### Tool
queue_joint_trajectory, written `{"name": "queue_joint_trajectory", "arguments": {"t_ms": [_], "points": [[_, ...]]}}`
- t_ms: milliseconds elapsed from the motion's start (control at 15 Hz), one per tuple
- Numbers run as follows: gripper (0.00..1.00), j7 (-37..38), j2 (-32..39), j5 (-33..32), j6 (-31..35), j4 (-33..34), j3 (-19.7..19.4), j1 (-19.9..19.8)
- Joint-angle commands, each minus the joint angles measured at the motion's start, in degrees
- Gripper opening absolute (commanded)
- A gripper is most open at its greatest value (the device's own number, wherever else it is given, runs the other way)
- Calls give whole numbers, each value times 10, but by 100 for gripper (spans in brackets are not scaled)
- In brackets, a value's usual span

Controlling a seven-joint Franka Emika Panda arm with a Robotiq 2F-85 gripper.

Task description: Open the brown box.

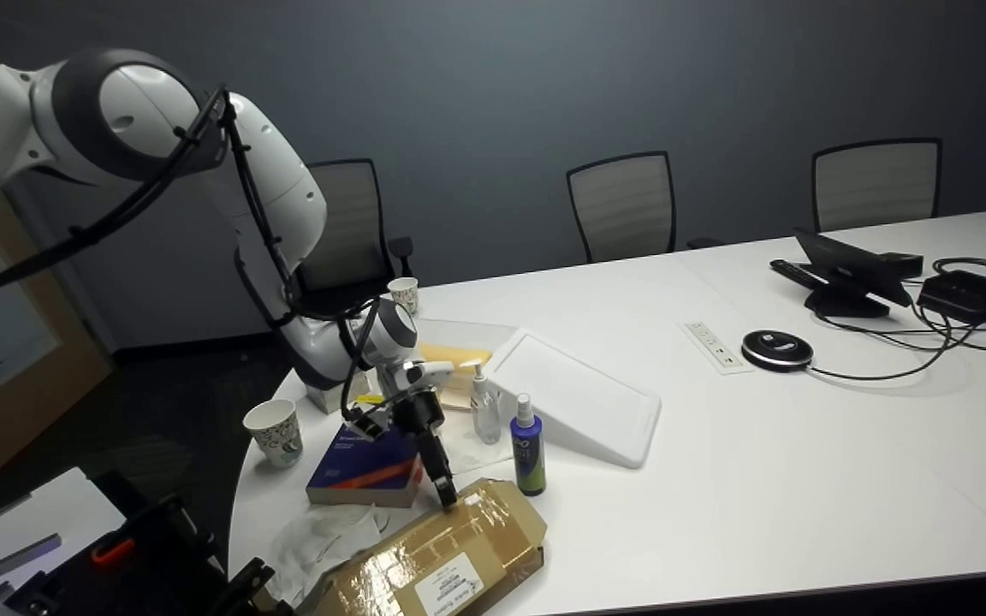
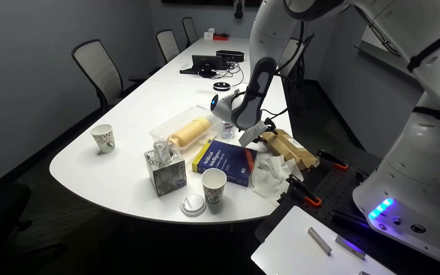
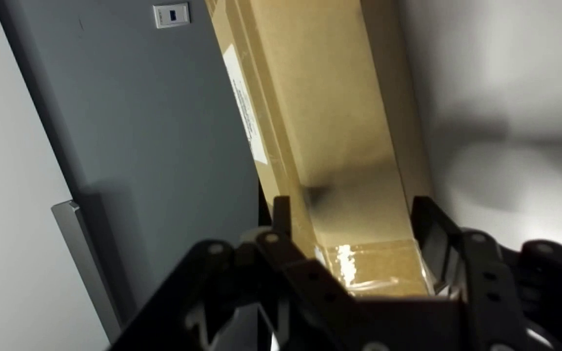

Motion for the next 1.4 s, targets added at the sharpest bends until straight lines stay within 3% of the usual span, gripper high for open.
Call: {"name": "queue_joint_trajectory", "arguments": {"t_ms": [0, 200, 333, 933, 1333], "points": [[35, -24, -17, 12, -11, -11, -7, 12], [12, -30, -16, 12, -11, -10, -6, 14], [1, -31, -17, 12, -10, -9, -5, 15], [1, -68, -61, 22, 8, -13, 8, 16], [1, -145, -103, 78, 32, -21, 8, -5]]}}
